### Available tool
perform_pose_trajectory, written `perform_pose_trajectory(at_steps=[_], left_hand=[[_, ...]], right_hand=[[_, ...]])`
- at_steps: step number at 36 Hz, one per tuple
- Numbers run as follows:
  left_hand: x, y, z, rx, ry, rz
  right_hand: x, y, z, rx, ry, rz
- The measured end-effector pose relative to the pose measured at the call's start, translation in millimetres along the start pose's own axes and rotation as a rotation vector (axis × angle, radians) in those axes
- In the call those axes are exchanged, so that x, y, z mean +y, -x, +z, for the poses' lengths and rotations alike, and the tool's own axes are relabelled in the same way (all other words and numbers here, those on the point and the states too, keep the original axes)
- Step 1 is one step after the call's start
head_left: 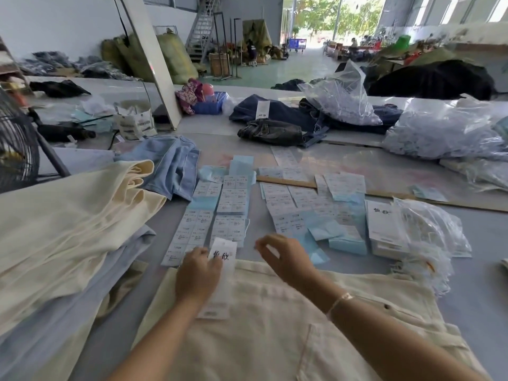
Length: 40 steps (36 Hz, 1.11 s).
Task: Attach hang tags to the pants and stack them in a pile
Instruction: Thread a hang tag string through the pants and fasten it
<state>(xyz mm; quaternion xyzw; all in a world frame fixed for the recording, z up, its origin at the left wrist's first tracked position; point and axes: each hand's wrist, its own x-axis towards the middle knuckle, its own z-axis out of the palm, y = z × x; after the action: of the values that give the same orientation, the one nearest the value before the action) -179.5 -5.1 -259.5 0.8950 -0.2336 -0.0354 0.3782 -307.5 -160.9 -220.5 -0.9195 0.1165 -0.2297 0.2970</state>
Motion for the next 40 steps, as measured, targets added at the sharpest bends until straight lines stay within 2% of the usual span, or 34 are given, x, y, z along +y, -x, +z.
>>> perform_pose_trajectory(at_steps=[3, 5, 10, 13, 17, 21, 30, 37, 40], left_hand=[[-20, -1, 9, 0.063, -0.246, 0.3], [-24, -4, 12, 0.003, -0.306, 0.383], [-30, -7, 16, -0.069, -0.37, 0.417], [-29, -10, 17, -0.128, -0.379, 0.376], [-29, -9, 15, -0.11, -0.363, 0.42], [-27, -10, 14, -0.128, -0.361, 0.43], [-26, -10, 15, -0.047, -0.348, 0.458], [-25, -9, 16, 0.032, -0.348, 0.517], [-24, -9, 16, 0.016, -0.36, 0.503]], right_hand=[[6, -35, 19, -0.094, 0.146, 0.061], [8, -50, 34, -0.205, 0.221, 0.063], [9, -71, 65, -0.412, 0.389, 0.063], [14, -79, 72, -0.422, 0.484, 0.054], [16, -82, 73, -0.43, 0.593, -0.08], [18, -84, 75, -0.366, 0.566, -0.04], [21, -91, 74, -0.348, 0.235, 0.3], [12, -104, 75, -0.435, 0.332, 0.381], [10, -106, 77, -0.453, 0.313, 0.467]])
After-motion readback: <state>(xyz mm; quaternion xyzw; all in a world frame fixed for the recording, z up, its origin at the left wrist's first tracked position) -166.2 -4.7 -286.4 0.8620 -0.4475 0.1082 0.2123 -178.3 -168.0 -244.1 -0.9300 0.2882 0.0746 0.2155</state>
